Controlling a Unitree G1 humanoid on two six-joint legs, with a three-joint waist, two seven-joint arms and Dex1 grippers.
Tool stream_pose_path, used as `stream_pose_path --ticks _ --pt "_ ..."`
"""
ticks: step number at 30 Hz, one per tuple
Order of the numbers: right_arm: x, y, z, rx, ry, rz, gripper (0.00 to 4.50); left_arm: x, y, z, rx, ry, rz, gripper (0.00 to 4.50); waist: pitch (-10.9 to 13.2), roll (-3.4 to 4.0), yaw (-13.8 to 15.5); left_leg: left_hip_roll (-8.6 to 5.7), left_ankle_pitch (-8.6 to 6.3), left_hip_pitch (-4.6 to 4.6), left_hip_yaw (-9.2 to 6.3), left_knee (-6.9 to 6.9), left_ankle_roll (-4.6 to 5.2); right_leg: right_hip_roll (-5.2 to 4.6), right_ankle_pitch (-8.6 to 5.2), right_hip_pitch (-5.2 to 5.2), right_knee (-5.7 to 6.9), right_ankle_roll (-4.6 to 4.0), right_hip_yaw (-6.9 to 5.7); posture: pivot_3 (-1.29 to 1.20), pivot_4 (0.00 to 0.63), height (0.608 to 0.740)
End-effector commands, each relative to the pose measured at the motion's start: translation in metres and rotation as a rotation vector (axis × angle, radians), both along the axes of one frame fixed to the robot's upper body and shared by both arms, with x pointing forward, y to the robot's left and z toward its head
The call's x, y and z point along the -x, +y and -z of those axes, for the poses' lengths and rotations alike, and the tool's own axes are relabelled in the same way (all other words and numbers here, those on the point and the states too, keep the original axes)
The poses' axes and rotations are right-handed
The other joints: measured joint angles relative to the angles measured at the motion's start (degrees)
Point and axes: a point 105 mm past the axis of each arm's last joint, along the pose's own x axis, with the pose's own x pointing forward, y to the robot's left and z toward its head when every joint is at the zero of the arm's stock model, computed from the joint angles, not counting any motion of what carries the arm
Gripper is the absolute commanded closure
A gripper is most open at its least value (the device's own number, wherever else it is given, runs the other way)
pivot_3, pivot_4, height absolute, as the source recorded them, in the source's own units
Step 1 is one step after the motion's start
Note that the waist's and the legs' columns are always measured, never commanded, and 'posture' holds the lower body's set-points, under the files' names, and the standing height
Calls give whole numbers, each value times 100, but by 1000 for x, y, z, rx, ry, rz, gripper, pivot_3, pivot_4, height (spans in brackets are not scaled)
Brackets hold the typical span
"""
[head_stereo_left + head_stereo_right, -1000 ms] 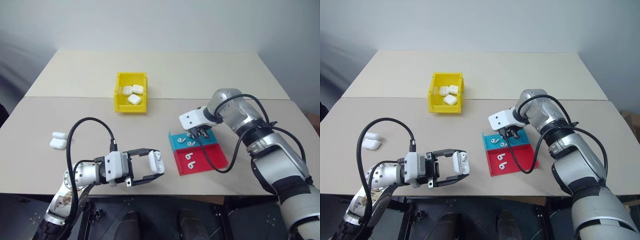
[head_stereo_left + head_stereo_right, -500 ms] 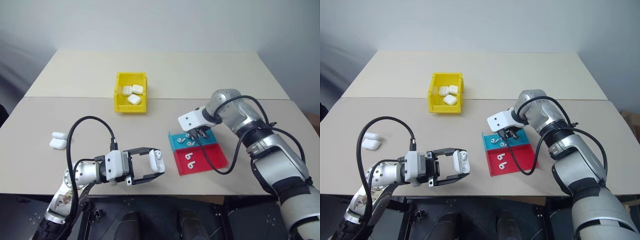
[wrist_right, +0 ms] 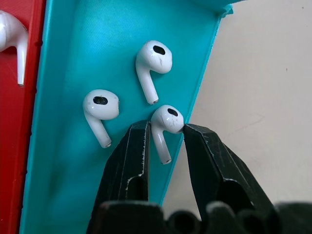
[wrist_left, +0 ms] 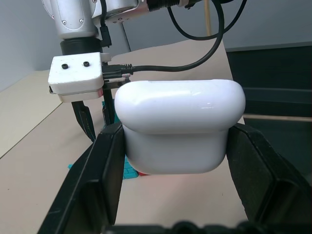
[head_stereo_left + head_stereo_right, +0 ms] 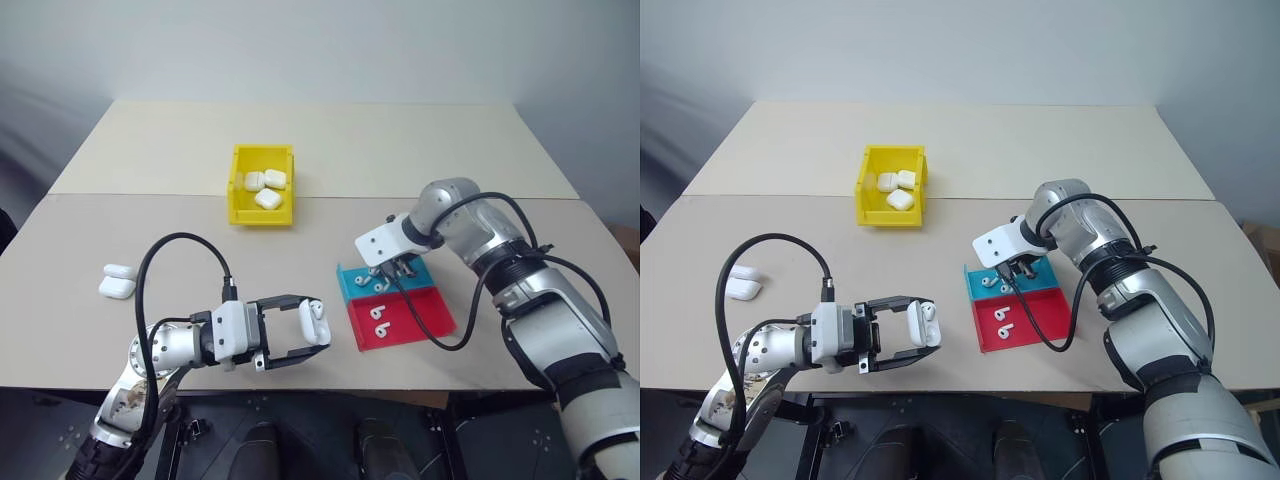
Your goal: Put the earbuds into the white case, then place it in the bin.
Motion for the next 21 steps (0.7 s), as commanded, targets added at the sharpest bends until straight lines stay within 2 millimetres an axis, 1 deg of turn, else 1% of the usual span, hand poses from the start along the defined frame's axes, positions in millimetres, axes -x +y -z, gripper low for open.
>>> stream_pose_path --ticks 1,3,5,15,17,19,21 --pt "-1 -1 -3 2 -7 -5 3081 1 -2 -4 8 -23 5 1700 0 0 0 0 0 0 0 0 0 0 0 0 0 0 0 0 150 740" --pt "0 -2 -1 9 1 -9 3081 1 -2 -4 9 -23 3 1700 0 0 -2 0 0 0 0 0 0 0 0 0 0 0 0 0 150 740" --pt "0 -2 -1 10 -2 -8 3452 1 -2 -4 10 -22 2 1700 0 0 -4 0 0 0 0 0 0 0 0 0 0 0 0 0 150 740" --pt "0 -7 0 0 -5 12 3452 0 -2 -5 11 -21 0 1700 0 0 -6 0 0 1 0 0 0 0 0 0 0 0 0 0 150 740" --pt "-1 -8 -2 -13 -14 20 3452 -1 -2 -6 16 -21 0 1700 0 0 -1 0 0 2 0 0 0 0 0 3 0 0 0 0 150 740" --pt "0 -7 -9 -47 -16 30 3452 -2 -2 -9 24 -23 1 1700 0 0 0 0 0 4 0 0 0 0 0 5 0 0 0 0 150 740" --pt "-1 -8 -23 -118 -30 59 3452 -3 -3 -13 43 -27 0 1700 0 0 4 0 0 4 0 0 0 0 0 5 0 0 0 0 150 740"
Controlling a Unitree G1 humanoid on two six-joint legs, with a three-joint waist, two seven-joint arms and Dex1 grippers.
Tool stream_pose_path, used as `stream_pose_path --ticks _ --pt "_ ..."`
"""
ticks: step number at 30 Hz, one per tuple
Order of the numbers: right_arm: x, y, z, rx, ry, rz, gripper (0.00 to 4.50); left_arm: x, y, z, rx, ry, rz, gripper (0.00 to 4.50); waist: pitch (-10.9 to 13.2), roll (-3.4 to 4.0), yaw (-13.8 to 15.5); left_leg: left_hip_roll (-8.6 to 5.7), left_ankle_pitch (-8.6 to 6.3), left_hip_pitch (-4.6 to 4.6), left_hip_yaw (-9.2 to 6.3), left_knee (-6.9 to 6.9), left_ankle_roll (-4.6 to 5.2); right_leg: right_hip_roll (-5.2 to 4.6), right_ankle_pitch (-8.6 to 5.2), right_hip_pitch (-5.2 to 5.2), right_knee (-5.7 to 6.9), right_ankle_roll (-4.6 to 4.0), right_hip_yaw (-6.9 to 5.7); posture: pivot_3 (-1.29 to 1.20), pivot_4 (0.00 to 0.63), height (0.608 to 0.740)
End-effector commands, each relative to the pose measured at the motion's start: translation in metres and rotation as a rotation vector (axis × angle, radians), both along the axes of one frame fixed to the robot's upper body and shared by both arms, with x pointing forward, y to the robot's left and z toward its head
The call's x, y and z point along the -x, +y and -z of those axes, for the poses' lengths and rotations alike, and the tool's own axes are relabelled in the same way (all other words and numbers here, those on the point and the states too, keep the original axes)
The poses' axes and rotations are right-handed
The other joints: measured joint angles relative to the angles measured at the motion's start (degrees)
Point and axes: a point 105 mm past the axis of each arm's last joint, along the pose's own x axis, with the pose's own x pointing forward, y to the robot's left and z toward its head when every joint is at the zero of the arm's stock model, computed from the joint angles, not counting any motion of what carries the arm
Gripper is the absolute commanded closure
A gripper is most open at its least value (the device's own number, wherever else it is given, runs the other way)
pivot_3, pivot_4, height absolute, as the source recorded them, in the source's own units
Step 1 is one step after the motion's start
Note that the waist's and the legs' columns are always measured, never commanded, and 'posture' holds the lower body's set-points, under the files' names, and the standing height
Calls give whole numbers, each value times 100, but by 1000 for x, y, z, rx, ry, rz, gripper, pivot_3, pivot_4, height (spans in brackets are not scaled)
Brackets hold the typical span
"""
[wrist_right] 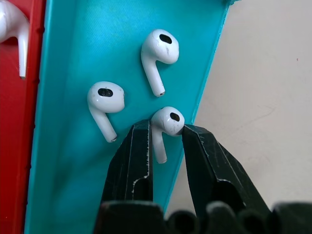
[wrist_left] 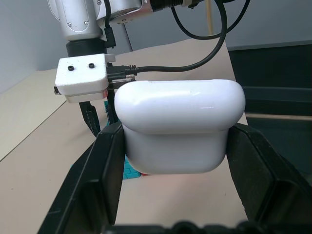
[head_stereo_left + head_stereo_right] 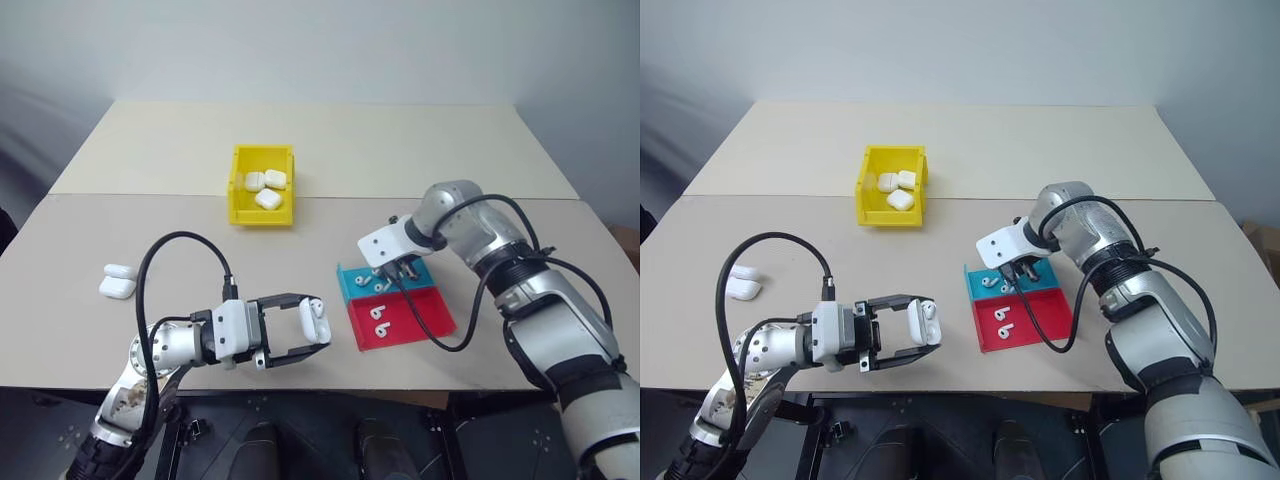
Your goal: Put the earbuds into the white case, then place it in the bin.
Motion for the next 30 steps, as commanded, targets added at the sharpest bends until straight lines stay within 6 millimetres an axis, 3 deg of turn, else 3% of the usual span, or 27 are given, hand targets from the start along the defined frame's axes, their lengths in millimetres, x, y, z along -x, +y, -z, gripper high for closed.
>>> stream_pose_path --ticks 1,3,7,11,15,17,20,22,30 --pt "-2 -3 -32 -134 -50 53 3452 -2 -2 -12 49 -20 4 1700 0 0 5 0 0 -2 0 0 0 0 0 -1 0 0 0 0 150 740" --pt "0 -5 -55 -251 -70 103 3452 -4 -4 -20 78 -26 8 1700 1 1 10 0 0 -2 0 0 0 0 0 -1 0 0 0 0 150 740" --pt "23 -14 -114 -595 -74 175 3452 -9 -9 -38 138 -40 35 1700 2 2 90 0 0 -7 -4 0 0 -1 0 -2 -1 0 -2 0 150 740" --pt "61 -23 -164 -960 -77 160 3452 -15 -14 -48 157 -50 69 1700 1 1 140 0 0 -4 -5 0 1 0 0 2 -3 0 -2 0 150 740" --pt "108 -26 -194 -1350 13 48 3452 -23 -26 -61 183 -52 117 1700 1 0 146 -1 0 5 -4 1 0 0 0 11 -2 1 -1 0 150 740" --pt "129 -26 -198 -1500 69 -28 3452 -26 -34 -70 206 -54 150 1700 0 -1 146 -1 0 9 -12 1 0 2 0 25 -5 1 -8 0 150 740" --pt "158 -17 -187 -1637 157 -148 3452 -28 -45 -85 245 -53 210 1700 -4 -6 141 -2 0 6 -15 1 1 1 0 31 -14 3 -11 0 150 740" --pt "168 -10 -182 -1694 210 -179 3452 -28 -49 -89 256 -56 236 1700 -4 -5 116 -3 0 6 -12 1 1 0 2 27 -12 5 -7 0 150 740" --pt "173 7 -160 -1666 310 -129 3452 -25 -61 -101 275 -75 316 1700 -4 -5 109 -4 0 10 -13 1 1 2 1 28 -10 6 -5 0 150 740"
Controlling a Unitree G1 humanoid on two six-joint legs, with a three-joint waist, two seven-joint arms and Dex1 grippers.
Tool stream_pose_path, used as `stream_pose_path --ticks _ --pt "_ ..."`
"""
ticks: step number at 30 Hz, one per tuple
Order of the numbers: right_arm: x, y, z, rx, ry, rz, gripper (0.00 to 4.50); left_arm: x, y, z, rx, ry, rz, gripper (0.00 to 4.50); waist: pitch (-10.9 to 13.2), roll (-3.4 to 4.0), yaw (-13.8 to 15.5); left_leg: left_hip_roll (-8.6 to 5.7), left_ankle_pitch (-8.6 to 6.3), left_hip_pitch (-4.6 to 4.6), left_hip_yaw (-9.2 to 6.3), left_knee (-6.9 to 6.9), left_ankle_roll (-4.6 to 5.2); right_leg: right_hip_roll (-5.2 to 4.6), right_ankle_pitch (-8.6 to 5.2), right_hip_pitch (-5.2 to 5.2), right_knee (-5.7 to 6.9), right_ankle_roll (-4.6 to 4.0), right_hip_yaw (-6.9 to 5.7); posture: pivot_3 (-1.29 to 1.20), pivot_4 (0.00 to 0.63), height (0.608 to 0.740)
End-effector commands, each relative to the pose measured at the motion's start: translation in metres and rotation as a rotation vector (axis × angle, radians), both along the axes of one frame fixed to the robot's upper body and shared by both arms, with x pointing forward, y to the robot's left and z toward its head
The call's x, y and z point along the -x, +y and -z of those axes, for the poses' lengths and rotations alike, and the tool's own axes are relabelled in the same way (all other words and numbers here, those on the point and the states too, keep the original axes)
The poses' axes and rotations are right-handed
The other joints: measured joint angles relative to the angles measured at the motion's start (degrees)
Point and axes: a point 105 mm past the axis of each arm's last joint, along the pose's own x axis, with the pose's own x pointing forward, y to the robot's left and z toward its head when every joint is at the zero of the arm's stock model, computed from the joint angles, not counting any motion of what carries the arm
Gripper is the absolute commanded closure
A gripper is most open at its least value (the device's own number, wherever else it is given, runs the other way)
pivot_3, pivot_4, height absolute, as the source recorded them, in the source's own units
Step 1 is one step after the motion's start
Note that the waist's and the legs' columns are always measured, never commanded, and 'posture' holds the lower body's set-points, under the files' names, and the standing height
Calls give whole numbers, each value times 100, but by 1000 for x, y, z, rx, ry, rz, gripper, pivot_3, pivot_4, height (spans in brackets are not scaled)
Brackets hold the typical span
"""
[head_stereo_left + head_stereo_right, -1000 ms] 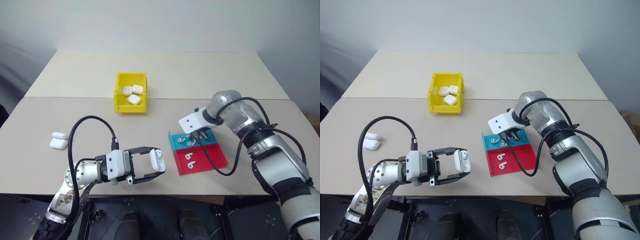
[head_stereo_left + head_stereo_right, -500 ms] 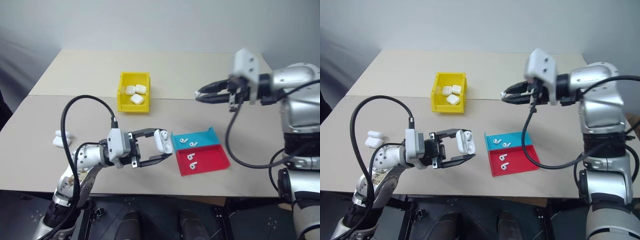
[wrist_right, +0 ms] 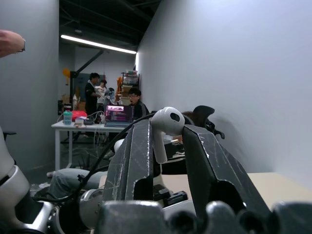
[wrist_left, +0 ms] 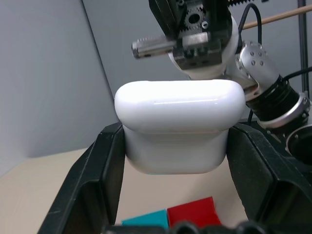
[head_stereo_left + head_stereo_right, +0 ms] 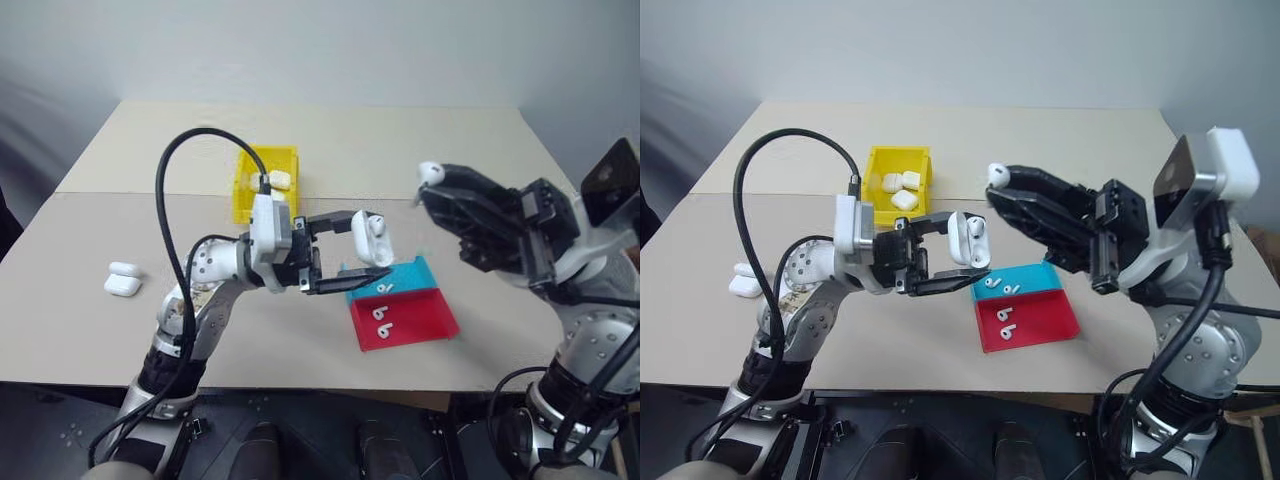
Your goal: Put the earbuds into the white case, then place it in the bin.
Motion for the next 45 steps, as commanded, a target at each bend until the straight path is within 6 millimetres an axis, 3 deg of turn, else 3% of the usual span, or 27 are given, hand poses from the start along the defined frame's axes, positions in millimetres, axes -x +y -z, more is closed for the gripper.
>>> stream_pose_path --ticks 1,19,45 --pt "8 5 1 49 -36 0 3452 6 -2 -9 19 -27 37 1700 0 0 1 0 0 -1 0 0 0 0 0 0 -2 0 0 0 150 740" --pt "-1 4 29 147 0 38 3452 6 5 -9 29 -33 15 1700 0 -1 24 0 0 -3 -1 0 0 1 -1 0 -8 1 0 0 150 740" --pt "-5 4 44 197 -27 96 3452 7 4 -9 43 -21 4 1700 0 -1 28 0 0 -3 -1 0 0 1 -1 0 -9 1 0 0 150 740"
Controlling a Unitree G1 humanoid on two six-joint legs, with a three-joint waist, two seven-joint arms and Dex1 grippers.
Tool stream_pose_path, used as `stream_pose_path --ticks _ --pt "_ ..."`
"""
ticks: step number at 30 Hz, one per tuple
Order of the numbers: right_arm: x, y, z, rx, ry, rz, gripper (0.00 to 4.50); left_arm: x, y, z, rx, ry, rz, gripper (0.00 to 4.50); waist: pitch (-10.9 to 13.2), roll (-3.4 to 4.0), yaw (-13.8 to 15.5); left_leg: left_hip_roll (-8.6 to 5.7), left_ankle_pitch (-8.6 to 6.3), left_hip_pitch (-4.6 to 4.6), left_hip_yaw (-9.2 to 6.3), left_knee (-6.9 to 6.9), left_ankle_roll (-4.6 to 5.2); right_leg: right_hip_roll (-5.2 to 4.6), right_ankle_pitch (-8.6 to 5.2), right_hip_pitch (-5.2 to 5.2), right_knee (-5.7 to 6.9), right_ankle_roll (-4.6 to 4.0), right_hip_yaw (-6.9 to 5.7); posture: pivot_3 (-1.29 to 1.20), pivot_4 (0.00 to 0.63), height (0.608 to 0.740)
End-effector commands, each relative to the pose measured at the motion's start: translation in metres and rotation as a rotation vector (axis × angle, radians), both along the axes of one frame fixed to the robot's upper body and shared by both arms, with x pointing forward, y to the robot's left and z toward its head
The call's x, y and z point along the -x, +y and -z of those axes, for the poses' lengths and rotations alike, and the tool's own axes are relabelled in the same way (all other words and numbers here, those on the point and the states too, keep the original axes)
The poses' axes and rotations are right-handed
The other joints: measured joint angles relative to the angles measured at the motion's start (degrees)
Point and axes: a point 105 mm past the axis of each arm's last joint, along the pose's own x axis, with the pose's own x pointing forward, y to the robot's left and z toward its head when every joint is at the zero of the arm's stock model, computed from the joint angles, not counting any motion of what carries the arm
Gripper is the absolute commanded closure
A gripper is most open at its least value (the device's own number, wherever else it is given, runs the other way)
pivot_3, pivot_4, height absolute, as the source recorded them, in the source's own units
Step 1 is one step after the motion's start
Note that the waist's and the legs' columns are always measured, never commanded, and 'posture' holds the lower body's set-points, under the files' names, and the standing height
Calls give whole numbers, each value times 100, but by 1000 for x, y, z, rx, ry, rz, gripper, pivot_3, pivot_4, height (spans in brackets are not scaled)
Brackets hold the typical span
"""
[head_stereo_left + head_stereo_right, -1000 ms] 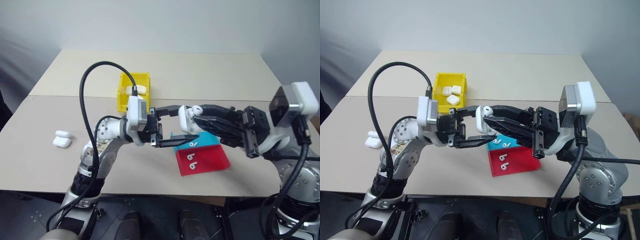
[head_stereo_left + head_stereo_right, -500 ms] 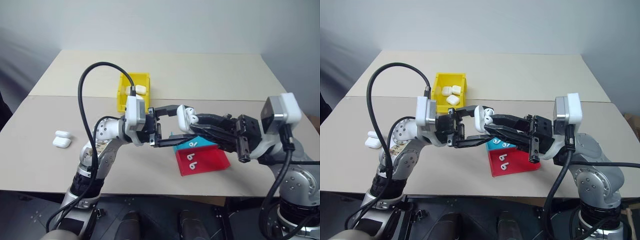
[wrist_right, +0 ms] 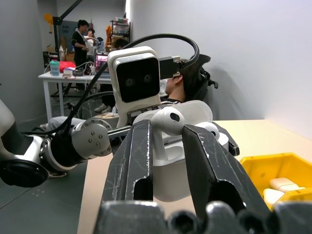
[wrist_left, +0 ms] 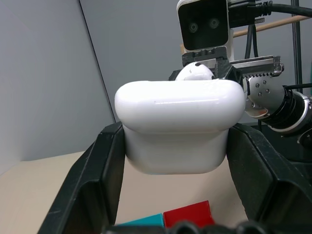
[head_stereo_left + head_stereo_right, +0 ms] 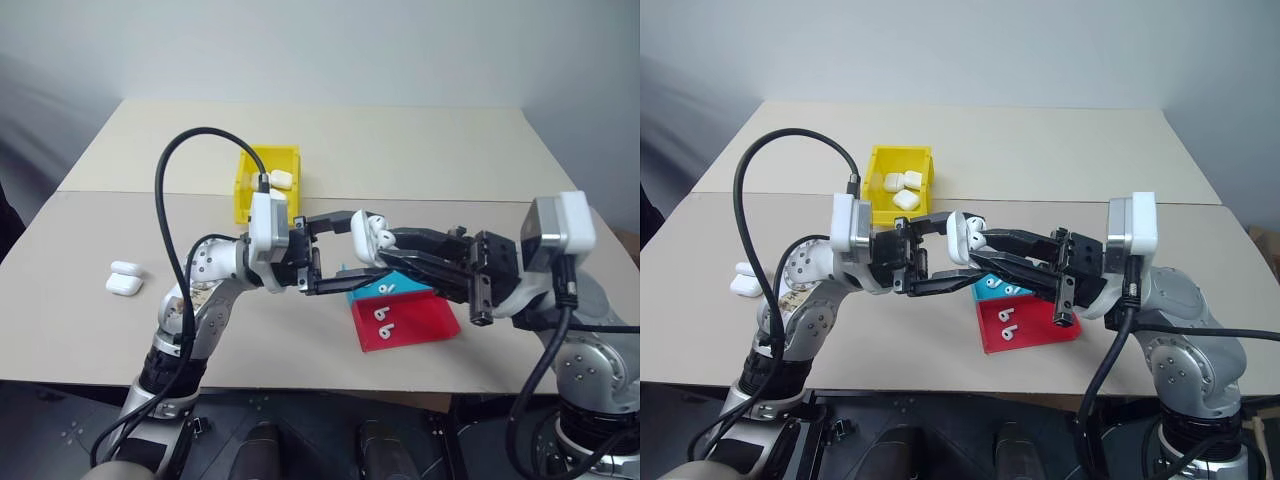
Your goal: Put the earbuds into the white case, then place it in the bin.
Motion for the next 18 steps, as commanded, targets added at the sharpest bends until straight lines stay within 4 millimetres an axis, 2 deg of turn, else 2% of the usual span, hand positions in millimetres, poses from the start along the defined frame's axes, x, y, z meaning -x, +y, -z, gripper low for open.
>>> stream_pose_path --ticks 1,3,6,9,16,18 --pt "6 1 1 10 -32 -13 3452 8 -1 -11 38 -50 9 1700 0 0 3 0 0 0 0 0 0 0 0 0 0 0 0 0 150 740" --pt "7 1 1 10 -34 -18 3452 8 -1 -11 38 -49 9 1700 0 0 3 0 0 0 0 0 0 0 0 0 0 0 0 0 150 740" --pt "11 3 4 33 -59 -31 2772 7 1 -11 37 -47 8 1700 0 0 0 0 0 2 0 0 0 0 0 1 0 0 0 0 150 740" --pt "6 3 7 58 -62 5 1791 8 2 -10 36 -46 9 1700 0 0 0 0 0 2 0 0 0 0 0 1 0 0 0 0 150 740" --pt "6 1 11 82 -57 6 1791 9 2 -9 31 -42 7 1700 0 0 7 0 0 1 0 0 0 0 0 1 -1 0 0 0 150 740" --pt "5 -5 11 102 -53 16 1791 7 3 -6 20 -38 1 1700 0 0 8 0 0 1 0 0 0 0 0 1 -1 0 0 0 150 740"
